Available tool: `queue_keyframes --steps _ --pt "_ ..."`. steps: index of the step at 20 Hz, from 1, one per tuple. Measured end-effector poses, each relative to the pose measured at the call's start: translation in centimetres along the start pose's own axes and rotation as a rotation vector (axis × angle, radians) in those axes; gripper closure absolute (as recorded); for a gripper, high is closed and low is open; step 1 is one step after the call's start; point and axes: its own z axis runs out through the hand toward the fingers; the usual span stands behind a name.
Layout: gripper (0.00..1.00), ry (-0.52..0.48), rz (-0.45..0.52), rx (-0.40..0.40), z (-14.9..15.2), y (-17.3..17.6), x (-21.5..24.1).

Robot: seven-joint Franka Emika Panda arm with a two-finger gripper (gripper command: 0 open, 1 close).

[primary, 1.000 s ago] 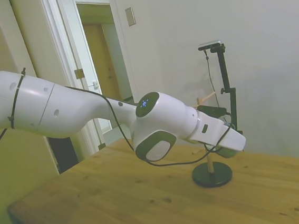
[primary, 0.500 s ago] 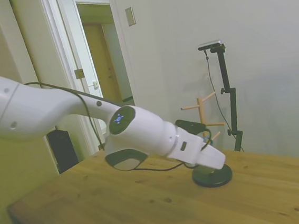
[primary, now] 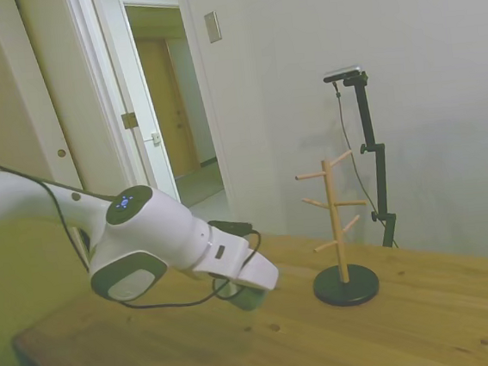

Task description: Unload the mug

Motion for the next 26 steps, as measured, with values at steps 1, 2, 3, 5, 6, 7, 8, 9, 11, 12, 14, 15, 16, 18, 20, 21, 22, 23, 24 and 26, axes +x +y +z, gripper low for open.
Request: queue_keyframes --steps 1,2,3,5,6,7,8,9,11,12,14,15,16,18,20,21,22,23,24,26 --pt "1.0 -0.03 -0.017 -0.014 -0.5 -0.8 -0.6" --pt "1.0 -0.054 -0.028 -0.032 -1.0 -1.6 -1.1" --pt "1.0 -0.079 -0.035 -0.05 -1.3 -2.1 -1.5" --pt "1.0 -0.121 -0.041 -0.077 -1.5 -2.5 -1.9" --pt "1.0 -0.139 -0.043 -0.089 -1.3 -2.6 -2.0" --pt "1.0 -0.158 -0.043 -0.104 -1.0 -2.5 -2.0" --pt "1.0 -0.175 -0.043 -0.118 -0.5 -2.3 -1.9" --pt "1.0 -0.189 -0.041 -0.131 0.0 -2.3 -1.8" --pt "1.0 -0.215 -0.034 -0.16 1.5 -2.2 -1.4" --pt "1.0 -0.226 -0.029 -0.172 2.3 -2.3 -1.2" --pt "1.0 -0.245 -0.021 -0.195 3.9 -2.6 -0.6" --pt "1.0 -0.254 -0.017 -0.202 4.7 -2.7 -0.4" --pt "1.0 -0.262 -0.013 -0.208 5.4 -2.9 -0.2" --pt "1.0 -0.28 -0.01 -0.225 6.6 -3.1 0.1" --pt "1.0 -0.297 -0.006 -0.235 7.4 -3.3 0.4" --pt "1.0 -0.306 -0.004 -0.24 7.7 -3.2 0.6" --pt "1.0 -0.313 -0.003 -0.247 8.0 -3.2 0.7" --pt "1.0 -0.322 -0.001 -0.252 8.2 -3.2 0.9" --pt "1.0 -0.33 0.0 -0.257 8.5 -3.2 1.0" --pt "1.0 -0.337 0.002 -0.261 8.9 -3.4 1.3"
